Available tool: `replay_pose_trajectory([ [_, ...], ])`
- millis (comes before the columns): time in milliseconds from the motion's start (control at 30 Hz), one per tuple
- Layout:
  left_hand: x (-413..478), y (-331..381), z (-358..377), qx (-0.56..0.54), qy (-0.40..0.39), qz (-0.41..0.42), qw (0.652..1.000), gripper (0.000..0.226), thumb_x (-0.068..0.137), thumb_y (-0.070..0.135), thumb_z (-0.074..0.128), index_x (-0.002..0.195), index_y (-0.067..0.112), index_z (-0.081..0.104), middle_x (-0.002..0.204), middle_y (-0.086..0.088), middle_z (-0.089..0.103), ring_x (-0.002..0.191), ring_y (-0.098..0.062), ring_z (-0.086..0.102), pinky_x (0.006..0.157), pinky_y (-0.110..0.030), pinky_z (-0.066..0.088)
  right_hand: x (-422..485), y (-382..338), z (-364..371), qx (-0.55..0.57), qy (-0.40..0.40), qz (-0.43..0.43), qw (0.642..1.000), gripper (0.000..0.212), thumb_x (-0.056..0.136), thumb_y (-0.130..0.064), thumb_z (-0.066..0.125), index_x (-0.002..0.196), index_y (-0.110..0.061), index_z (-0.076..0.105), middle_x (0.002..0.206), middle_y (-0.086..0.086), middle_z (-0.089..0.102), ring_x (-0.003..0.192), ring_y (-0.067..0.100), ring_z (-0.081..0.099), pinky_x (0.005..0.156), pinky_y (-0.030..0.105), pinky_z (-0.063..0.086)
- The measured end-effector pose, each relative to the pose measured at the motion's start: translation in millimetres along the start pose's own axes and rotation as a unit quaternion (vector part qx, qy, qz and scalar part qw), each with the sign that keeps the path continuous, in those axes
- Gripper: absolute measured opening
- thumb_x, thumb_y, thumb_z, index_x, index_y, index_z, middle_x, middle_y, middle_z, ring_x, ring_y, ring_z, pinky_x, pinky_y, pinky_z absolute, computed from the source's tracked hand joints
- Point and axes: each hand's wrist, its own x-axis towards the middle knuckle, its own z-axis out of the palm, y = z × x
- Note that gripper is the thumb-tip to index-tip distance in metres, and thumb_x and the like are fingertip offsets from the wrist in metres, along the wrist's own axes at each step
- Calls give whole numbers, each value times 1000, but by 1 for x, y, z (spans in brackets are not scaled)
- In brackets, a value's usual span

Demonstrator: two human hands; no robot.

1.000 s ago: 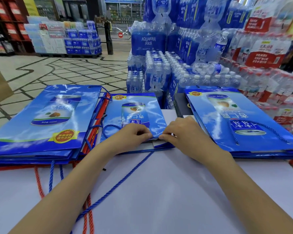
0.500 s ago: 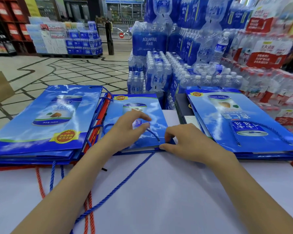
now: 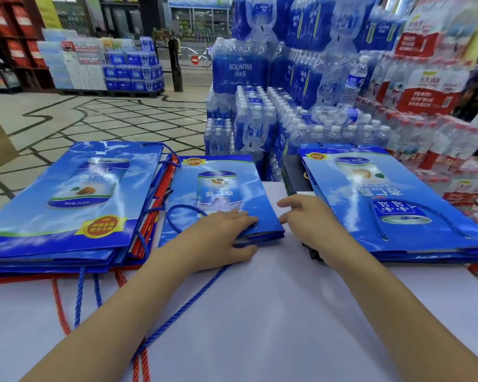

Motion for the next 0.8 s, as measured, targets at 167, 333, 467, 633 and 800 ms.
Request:
replay_pose_trajectory([
  [167, 1, 3, -6, -41, 176, -44, 983, 43, 96, 39, 46, 138, 29, 45, 133, 3, 59, 118, -25, 56, 92, -41, 47, -9, -15, -6, 269, 13, -30, 963, 29, 75, -10, 68, 103, -20, 69, 97, 10, 74, 76, 14, 61, 70, 26, 43],
  [333, -3, 5, -21, -180, 388, -24, 904, 32, 98, 27, 51, 128, 17, 57, 93, 9, 69, 84, -12, 57, 72, -10, 39, -23, -20, 7, 351, -174, 22, 920, 31, 90, 4, 57, 121, -3, 58, 102, 20, 73, 86, 27, 71, 76, 33, 60],
  [467, -2, 12, -39, -278, 437, -12, 855, 3, 100, 21, 49, 103, 22, 51, 67, 29, 53, 59, 5, 47, 57, -9, 33, -33, -21, 27, 326, -327, 75, 884, 30, 95, -12, 60, 123, -3, 56, 117, 26, 66, 102, 35, 69, 87, 40, 57],
  [633, 12, 35, -64, -404, 476, -62, 779, 7, 101, 26, 49, 99, 23, 54, 77, 20, 57, 68, 4, 52, 65, -13, 40, -28, -21, 36, 409, -319, 88, 850, 45, 93, -31, 64, 129, -6, 57, 122, 24, 64, 110, 32, 66, 101, 45, 50],
  [800, 28, 31, -75, -555, 523, -143, 631, 6, 98, 34, 52, 100, 29, 55, 93, 12, 65, 84, -8, 64, 80, -32, 54, -20, -11, 30, 437, -241, 70, 864, 66, 86, -28, 74, 141, -15, 40, 113, 19, 68, 99, 32, 70, 94, 43, 54],
])
